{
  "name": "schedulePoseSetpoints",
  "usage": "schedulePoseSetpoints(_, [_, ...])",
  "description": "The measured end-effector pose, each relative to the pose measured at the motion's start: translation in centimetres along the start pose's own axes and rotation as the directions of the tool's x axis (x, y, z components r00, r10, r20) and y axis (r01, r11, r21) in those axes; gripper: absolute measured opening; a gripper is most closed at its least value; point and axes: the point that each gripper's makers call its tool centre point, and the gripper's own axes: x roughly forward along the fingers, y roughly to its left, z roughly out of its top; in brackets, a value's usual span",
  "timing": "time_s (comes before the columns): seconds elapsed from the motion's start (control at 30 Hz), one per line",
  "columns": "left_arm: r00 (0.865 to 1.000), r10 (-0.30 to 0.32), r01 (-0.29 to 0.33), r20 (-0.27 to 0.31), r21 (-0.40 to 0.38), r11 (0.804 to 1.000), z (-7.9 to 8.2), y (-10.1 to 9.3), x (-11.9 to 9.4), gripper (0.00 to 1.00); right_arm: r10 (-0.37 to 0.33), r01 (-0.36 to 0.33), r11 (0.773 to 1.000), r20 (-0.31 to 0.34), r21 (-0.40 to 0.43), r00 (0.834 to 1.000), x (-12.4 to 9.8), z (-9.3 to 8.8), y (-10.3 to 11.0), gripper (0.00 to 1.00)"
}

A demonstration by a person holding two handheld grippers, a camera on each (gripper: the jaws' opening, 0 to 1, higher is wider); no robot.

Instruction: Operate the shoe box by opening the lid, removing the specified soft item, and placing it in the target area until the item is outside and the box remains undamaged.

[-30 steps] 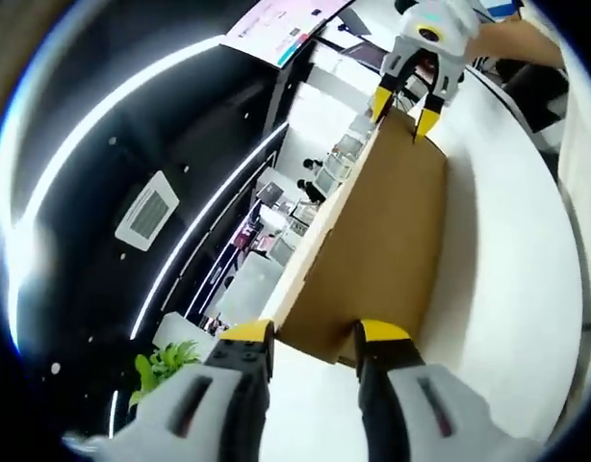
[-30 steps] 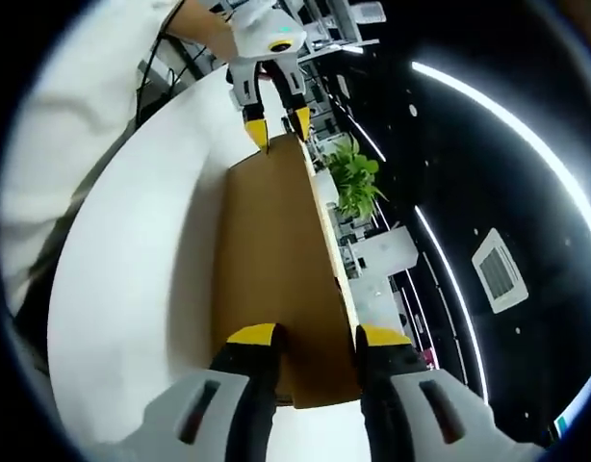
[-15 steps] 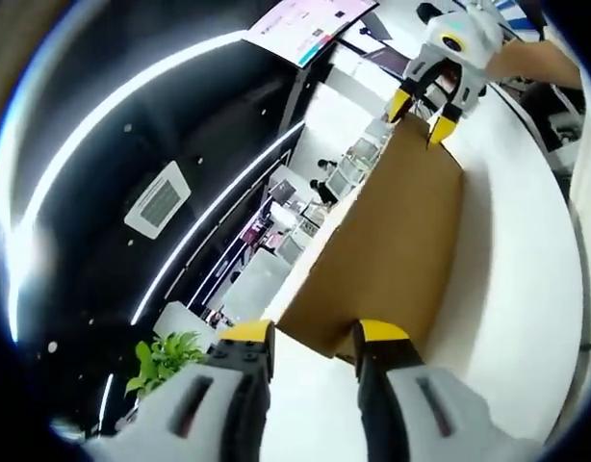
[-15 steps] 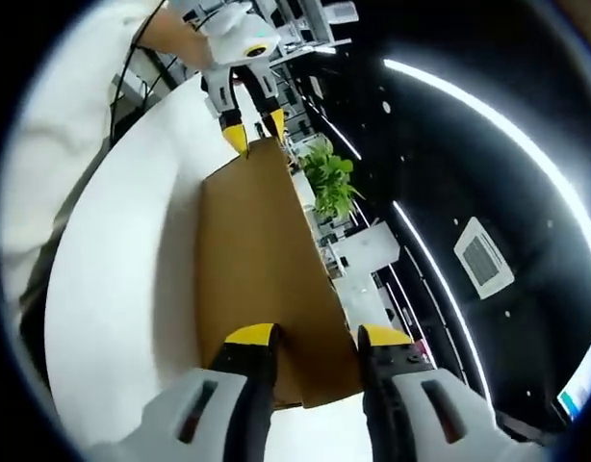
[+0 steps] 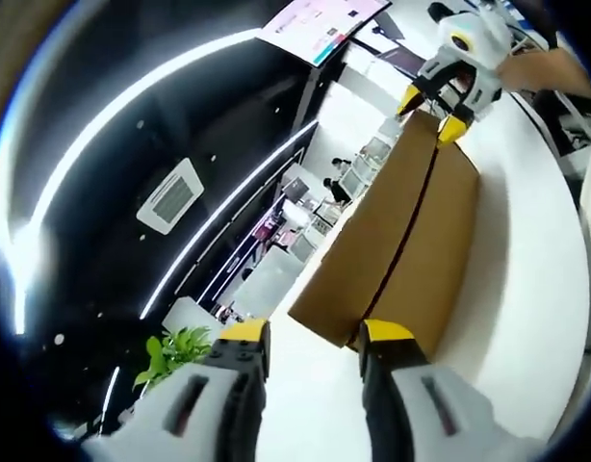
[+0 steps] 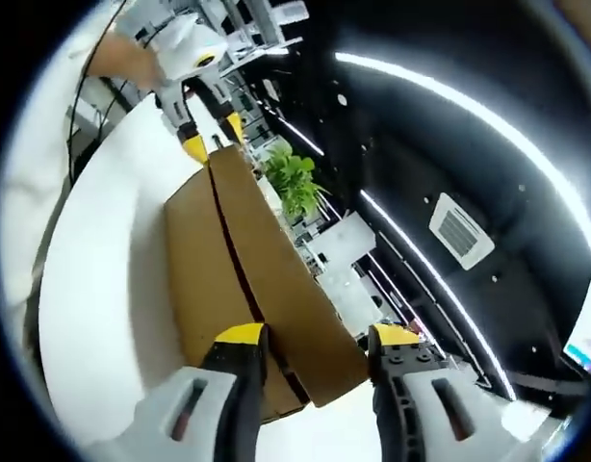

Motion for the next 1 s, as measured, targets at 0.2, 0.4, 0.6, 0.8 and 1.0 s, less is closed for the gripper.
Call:
schedulePoseSetpoints(0.2, [1.0,0.001,-0.001,-0.005,-0.025,1.0,-0.2,-0.1,0.0,0.38,-0.024,0.025,1.0,-0.01,0.019,1.0,-0.1,-0.1,0.0,0.46])
schedulePoseSetpoints(0.4, [1.0,0.012,-0.012,0.007,-0.062,0.998,-0.2,0.0,0.1,0.36,-0.095,0.096,0.992,-0.012,0.079,0.995,-0.3,-0.2,-0.3,0.5])
schedulePoseSetpoints(0.6, [1.0,0.021,-0.02,0.007,-0.103,0.994,-0.3,0.2,0.0,0.39,-0.146,0.148,0.973,-0.026,0.176,0.989,-0.5,-0.8,-1.0,0.57])
schedulePoseSetpoints(0.8, [0.998,0.058,-0.056,0.016,-0.103,0.993,-0.2,1.0,-0.1,0.44,-0.188,0.19,0.944,-0.033,0.268,0.982,-0.6,-1.1,-1.3,0.54])
schedulePoseSetpoints(1.0, [0.999,0.041,-0.04,0.001,-0.206,0.978,-0.6,1.0,-0.1,0.42,-0.16,0.173,0.894,-0.067,0.414,0.985,-0.4,-1.8,-0.8,0.49])
